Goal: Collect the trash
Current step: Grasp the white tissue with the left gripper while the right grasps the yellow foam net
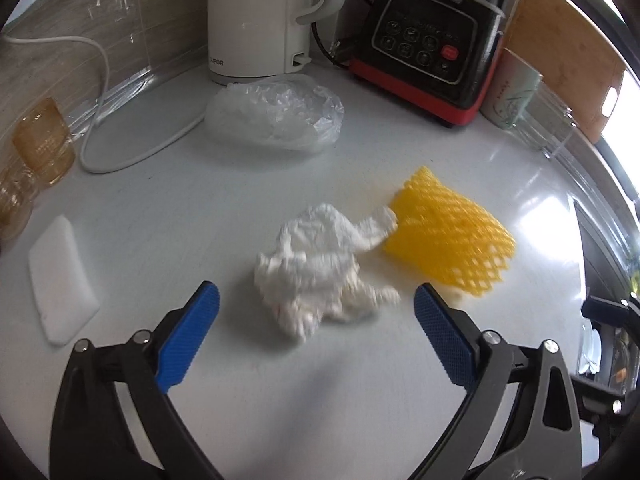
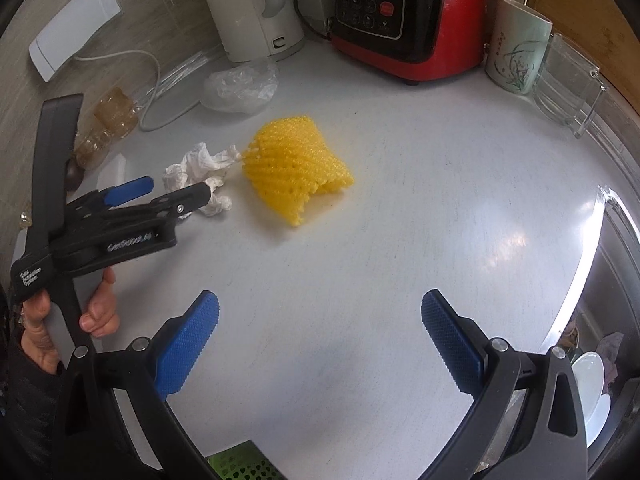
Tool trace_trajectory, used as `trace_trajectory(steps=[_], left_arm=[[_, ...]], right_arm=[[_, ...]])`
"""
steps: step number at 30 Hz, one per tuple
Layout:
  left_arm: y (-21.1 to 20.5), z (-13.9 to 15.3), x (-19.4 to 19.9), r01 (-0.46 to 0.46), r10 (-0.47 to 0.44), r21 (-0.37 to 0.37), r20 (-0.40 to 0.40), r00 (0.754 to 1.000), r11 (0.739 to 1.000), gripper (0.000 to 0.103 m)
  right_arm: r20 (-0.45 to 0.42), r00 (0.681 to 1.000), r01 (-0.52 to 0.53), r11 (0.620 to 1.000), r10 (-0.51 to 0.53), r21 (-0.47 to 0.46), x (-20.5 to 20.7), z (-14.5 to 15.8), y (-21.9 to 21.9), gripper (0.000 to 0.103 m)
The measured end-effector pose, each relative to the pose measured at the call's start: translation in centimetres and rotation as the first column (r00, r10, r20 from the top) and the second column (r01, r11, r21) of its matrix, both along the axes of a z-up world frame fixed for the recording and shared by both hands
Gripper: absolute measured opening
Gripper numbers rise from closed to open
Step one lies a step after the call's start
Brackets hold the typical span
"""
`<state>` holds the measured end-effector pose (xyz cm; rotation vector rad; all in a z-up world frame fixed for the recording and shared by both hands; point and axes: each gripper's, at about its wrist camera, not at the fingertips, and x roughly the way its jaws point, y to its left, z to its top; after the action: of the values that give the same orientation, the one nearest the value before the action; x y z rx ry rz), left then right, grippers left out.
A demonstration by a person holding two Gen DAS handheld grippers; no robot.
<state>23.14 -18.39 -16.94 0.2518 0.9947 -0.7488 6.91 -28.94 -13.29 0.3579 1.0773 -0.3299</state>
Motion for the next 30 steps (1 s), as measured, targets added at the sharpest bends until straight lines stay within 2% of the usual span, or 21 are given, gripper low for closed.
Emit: trace_trajectory(steps=[1, 3, 4, 6, 8, 9, 10, 17, 19, 22, 24, 25, 26, 30], left_arm=[[-0.2, -0.2, 0.4, -0.011, 0.011, 0.000, -0.009, 1.000, 1.000, 0.084], [-0.6, -0.6, 1.1, -0.030, 0.030, -0.001, -0.031, 0.999, 1.000, 0.067], [-0.7, -0.7, 1.4, -0.042, 0.042, -0.005, -0.042, 0.998, 0.999, 0.062], [-0.9, -0.9, 1.9, -0.062, 0.062, -0.003, -0.053, 0.997, 0.998, 0.041], [-0.9, -1.1, 2.3, -0.079, 0.079, 0.003, -0.062, 0.995, 0.997, 0.033], [-0.8, -1.1, 2.4, -0.086, 0.086, 0.006, -0.063, 0.994, 0.996, 0.022], [-0.8, -1.1, 2.4, -0.088, 0.088, 0.006, -0.066, 0.994, 0.996, 0.018], [0.4, -0.9, 2.5, -0.123, 0.122, -0.008, -0.084, 0.989, 0.992, 0.018], [0.6, -1.1, 2.7, -0.126, 0.124, -0.014, -0.095, 0.988, 0.992, 0.017], [0.8, -1.1, 2.6, -0.128, 0.126, -0.013, -0.085, 0.988, 0.992, 0.017], [1.1, -1.0, 2.6, -0.130, 0.129, -0.018, -0.085, 0.988, 0.991, 0.017], [1.2, -0.9, 2.6, -0.132, 0.130, -0.020, -0.086, 0.988, 0.991, 0.017], [1.3, -0.8, 2.5, -0.134, 0.132, -0.021, -0.085, 0.988, 0.991, 0.016], [2.1, 0.4, 1.8, -0.133, 0.130, -0.034, -0.074, 0.989, 0.991, 0.016]], right_arm=[[-0.003, 1.000, -0.004, 1.000, 0.004, -0.003, 0.2, -0.1, -0.2, 0.101], [-0.005, 1.000, -0.016, 1.000, 0.016, -0.010, 0.9, -0.3, -0.7, 0.101], [-0.005, 1.000, -0.022, 1.000, 0.022, -0.014, 1.3, -0.3, -0.9, 0.101], [0.000, 0.999, -0.044, 0.999, 0.044, -0.025, 2.4, -0.4, -1.3, 0.101], [0.003, 0.998, -0.070, 0.997, 0.070, -0.041, 3.6, -0.5, -1.5, 0.101], [0.001, 0.996, -0.088, 0.994, 0.089, -0.057, 4.5, -0.5, -1.6, 0.101], [0.003, 0.994, -0.106, 0.992, 0.107, -0.069, 5.3, -0.5, -1.6, 0.101], [-0.050, 0.979, -0.202, 0.972, 0.198, -0.116, 11.5, -2.6, -1.6, 0.100], [-0.069, 0.976, -0.214, 0.968, 0.206, -0.128, 12.3, -3.2, -1.5, 0.093], [-0.094, 0.973, -0.221, 0.968, 0.210, -0.120, 12.7, -3.7, -1.5, 0.074], [-0.101, 0.973, -0.219, 0.969, 0.208, -0.114, 12.7, -4.0, -1.5, 0.048], [-0.098, 0.974, -0.215, 0.971, 0.206, -0.102, 12.7, -4.0, -1.6, 0.039], [-0.095, 0.975, -0.210, 0.973, 0.201, -0.096, 12.4, -3.8, -1.6, 0.026], [-0.063, 0.980, -0.193, 0.976, 0.188, -0.103, 10.8, -2.2, -1.2, 0.022]])
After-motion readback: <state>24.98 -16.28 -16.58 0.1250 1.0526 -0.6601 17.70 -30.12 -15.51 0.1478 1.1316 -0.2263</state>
